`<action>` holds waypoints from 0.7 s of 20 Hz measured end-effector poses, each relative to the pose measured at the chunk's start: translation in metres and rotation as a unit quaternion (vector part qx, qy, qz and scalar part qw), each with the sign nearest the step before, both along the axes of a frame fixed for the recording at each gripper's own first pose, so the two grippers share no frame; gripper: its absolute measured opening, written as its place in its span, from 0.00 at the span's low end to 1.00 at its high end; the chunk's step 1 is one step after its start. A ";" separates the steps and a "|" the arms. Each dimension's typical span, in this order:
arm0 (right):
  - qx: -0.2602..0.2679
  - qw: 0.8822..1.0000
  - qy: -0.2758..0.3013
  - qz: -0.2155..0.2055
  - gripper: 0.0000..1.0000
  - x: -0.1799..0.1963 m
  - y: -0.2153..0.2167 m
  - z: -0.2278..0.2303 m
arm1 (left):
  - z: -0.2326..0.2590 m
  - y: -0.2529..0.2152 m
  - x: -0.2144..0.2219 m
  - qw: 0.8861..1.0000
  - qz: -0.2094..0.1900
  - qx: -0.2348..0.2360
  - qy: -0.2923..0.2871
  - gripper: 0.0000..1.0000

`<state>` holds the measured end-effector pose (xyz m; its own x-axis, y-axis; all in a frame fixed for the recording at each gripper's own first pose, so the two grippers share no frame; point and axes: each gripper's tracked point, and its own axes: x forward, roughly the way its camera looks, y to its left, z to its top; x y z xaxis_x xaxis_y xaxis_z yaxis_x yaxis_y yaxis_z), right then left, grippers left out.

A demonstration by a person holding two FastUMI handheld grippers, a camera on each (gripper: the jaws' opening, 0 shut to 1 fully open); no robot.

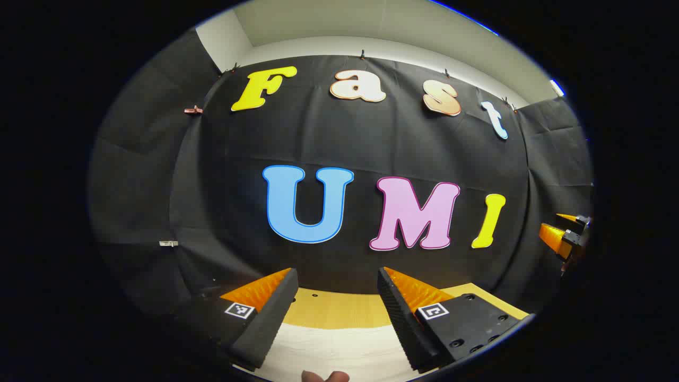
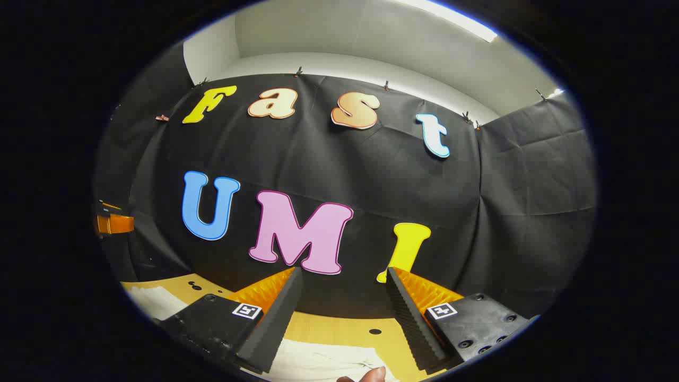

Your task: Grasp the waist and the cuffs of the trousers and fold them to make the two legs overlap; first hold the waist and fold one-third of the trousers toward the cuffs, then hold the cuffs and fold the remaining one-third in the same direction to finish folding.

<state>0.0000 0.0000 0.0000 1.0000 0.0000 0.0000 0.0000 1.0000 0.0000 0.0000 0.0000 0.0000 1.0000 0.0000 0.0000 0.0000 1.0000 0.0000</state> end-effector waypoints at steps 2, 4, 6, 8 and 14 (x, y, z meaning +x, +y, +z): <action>-0.003 1.000 -0.001 0.002 0.97 -0.003 -0.002 0.000 | 0.000 0.000 -0.003 1.000 0.002 0.001 -0.002 0.96; -0.008 1.000 -0.001 0.005 0.97 -0.006 -0.003 -0.002 | -0.002 -0.001 -0.007 1.000 0.004 0.008 -0.003 0.96; -0.014 1.000 0.001 0.009 0.97 -0.010 -0.003 -0.005 | -0.006 0.001 -0.012 1.000 0.007 0.017 -0.001 0.96; -0.021 1.000 0.003 0.013 0.97 -0.013 -0.005 -0.007 | -0.009 0.002 -0.017 1.000 0.010 0.023 0.002 0.96; -0.032 0.999 0.007 0.018 0.97 -0.017 -0.007 -0.010 | -0.023 0.013 -0.034 0.999 0.026 0.028 0.017 0.96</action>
<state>-0.0167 -0.0070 -0.0104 0.9992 0.0360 -0.0153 -0.0369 0.9973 -0.0628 -0.0341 0.0131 -0.0226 0.9981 0.0527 -0.0319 -0.0509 0.9971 0.0559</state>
